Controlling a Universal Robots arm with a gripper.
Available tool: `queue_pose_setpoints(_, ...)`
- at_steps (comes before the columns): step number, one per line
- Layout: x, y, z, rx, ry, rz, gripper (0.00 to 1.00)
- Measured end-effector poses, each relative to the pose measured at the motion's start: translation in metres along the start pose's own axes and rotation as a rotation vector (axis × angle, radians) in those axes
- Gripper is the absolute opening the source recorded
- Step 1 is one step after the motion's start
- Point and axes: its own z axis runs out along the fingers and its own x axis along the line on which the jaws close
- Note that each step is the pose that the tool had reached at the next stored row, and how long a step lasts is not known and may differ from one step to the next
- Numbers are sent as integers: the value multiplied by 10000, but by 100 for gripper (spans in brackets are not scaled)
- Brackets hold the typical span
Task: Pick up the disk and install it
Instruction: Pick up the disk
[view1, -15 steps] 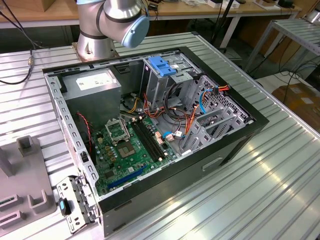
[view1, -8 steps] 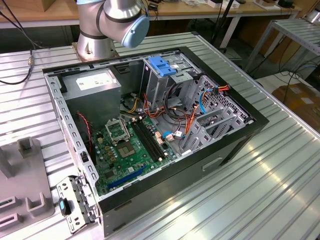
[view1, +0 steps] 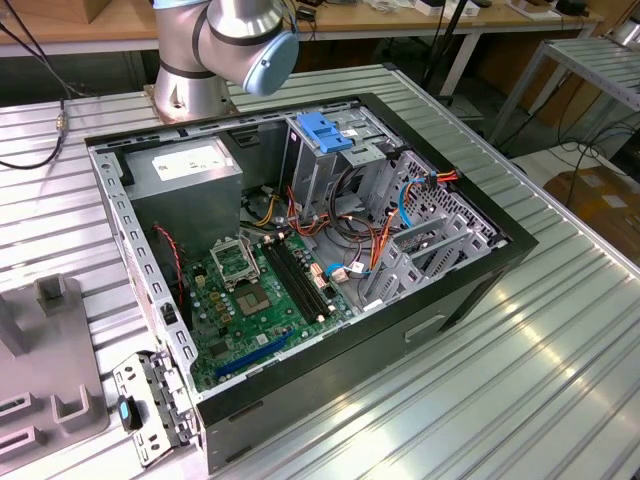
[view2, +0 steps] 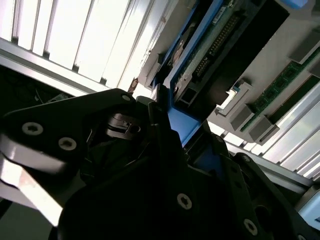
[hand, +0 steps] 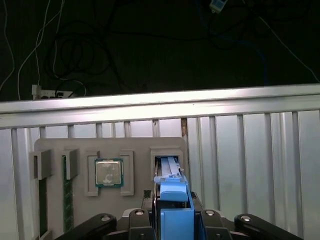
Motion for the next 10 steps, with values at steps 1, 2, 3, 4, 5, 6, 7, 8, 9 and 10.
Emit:
queue_pose_setpoints(1,1,0,0,0,0,-149,37)
queue_pose_setpoints(2,1,0,0,1,-1,-219,37)
queue_pose_setpoints(3,1,0,0,1,-1,-226,37)
queue_pose_setpoints(4,1,0,0,1,-1,-227,37)
queue_pose_setpoints(5,1,0,0,1,-1,-227,37)
queue_pose_setpoints(6,1,0,0,1,-1,-228,37)
queue_pose_setpoints(7,1,0,0,1,0,-228,37)
queue_pose_setpoints(8,1,0,0,2,-1,-229,37)
queue_pose_setpoints(9,2,0,-1,9,1,-230,37)
queue_pose_setpoints(10,2,0,-1,29,1,-231,37)
